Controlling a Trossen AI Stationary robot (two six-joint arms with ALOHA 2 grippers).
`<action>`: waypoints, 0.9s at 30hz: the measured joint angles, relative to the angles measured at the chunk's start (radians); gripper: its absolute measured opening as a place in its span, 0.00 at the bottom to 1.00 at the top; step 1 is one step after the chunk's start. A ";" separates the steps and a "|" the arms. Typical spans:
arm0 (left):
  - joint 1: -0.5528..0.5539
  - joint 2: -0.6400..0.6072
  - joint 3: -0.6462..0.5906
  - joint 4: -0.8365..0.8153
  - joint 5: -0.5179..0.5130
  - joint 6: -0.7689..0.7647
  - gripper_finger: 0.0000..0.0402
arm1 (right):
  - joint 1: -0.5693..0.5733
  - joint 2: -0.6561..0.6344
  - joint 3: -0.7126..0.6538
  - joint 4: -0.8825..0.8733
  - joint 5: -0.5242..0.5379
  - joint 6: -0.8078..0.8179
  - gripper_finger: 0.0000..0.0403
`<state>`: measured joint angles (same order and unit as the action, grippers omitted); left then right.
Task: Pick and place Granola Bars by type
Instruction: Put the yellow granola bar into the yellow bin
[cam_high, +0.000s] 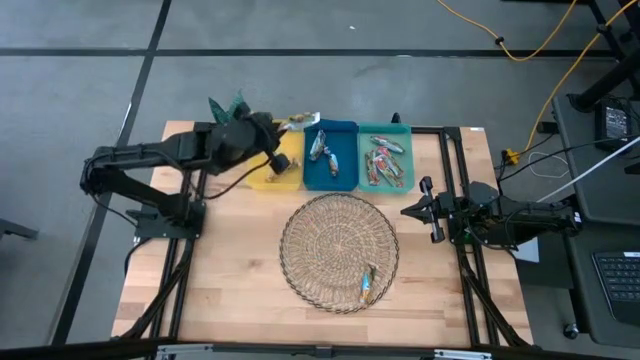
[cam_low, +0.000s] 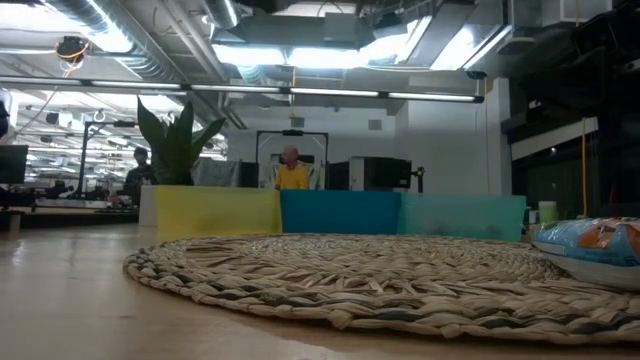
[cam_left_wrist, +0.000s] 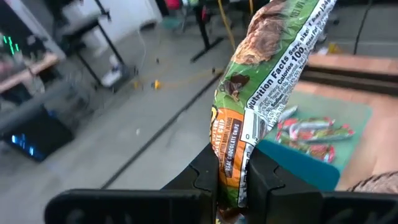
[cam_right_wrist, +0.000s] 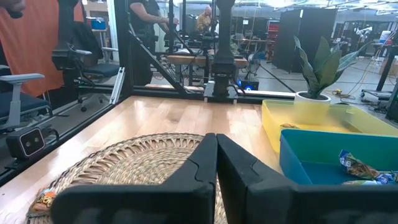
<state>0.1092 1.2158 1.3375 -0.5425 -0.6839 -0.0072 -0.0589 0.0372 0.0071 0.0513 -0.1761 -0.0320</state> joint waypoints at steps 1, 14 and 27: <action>0.021 0.013 0.016 -0.030 0.016 -0.011 0.08 | 0.000 0.000 0.000 0.000 0.000 0.001 0.04; 0.264 0.181 0.117 -0.207 0.192 -0.242 0.08 | 0.000 0.000 0.000 0.000 0.000 0.000 0.04; 0.393 0.326 0.110 -0.349 0.266 -0.264 0.08 | 0.000 0.000 0.000 0.000 0.000 0.001 0.04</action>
<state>0.5019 1.5417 1.4473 -0.8916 -0.4179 -0.2708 -0.0586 0.0372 0.0071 0.0513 -0.1761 -0.0310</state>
